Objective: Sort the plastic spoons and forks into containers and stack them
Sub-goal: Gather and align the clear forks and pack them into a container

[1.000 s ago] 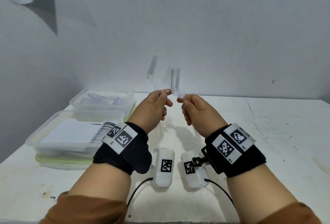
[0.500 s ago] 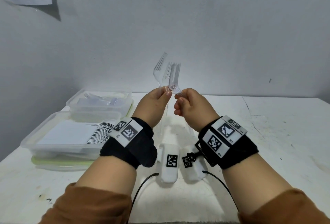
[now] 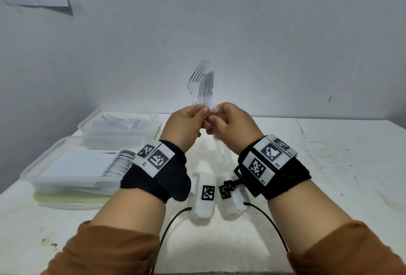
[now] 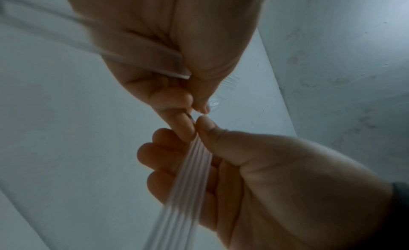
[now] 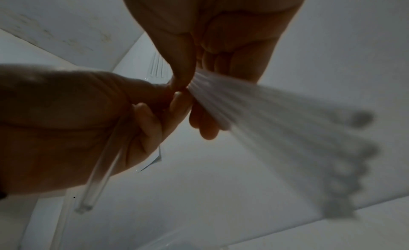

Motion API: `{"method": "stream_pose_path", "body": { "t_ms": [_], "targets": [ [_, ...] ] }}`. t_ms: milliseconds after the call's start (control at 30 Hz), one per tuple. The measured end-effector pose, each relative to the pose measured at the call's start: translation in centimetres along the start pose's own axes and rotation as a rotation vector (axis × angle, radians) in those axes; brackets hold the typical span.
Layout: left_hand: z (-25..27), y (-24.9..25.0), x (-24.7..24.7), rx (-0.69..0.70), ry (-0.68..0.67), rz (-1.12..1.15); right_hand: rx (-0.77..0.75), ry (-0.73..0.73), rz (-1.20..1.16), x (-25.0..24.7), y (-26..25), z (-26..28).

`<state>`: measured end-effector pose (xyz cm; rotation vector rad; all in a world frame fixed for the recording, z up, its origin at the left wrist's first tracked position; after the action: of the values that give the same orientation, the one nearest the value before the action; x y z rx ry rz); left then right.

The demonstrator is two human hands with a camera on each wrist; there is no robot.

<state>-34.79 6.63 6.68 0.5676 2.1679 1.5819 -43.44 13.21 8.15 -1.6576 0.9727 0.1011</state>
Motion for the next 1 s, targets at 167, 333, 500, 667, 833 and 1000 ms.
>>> {"method": "stream_pose_path", "body": {
  "t_ms": [167, 333, 500, 667, 833, 1000],
  "targets": [
    [0.2, 0.5, 0.2, -0.006, -0.016, 0.007, 0.045, -0.019, -0.088, -0.1, 0.8, 0.0],
    [0.4, 0.6, 0.1, -0.009, -0.006, -0.027, 0.083, 0.014, -0.186, -0.8, 1.7, 0.4],
    [0.5, 0.4, 0.3, -0.012, 0.021, 0.045, 0.122, 0.015, -0.295, -1.1, 2.3, 0.6],
    [-0.3, 0.5, 1.3, 0.021, -0.011, -0.03, 0.115, 0.003, -0.341, -1.5, 2.2, 0.2],
    [-1.5, 1.1, 1.8, 0.029, 0.0, -0.124, 0.083, -0.02, -0.334, -2.2, 1.4, -0.8],
    [-2.4, 2.9, 1.7, 0.036, 0.002, -0.247, 0.034, -0.004, -0.212, -2.8, 0.9, -1.8]
  ]
}}
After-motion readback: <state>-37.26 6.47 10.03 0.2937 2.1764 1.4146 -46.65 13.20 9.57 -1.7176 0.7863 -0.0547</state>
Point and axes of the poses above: each hand's wrist, its own z-axis away from the middle knuckle, its own x-axis out of the palm, y = z × x, the point moved 8 cm from there along -z, towards the middle knuckle, and after that the axes turned 2 degrees about z, right-handed, at the moved point
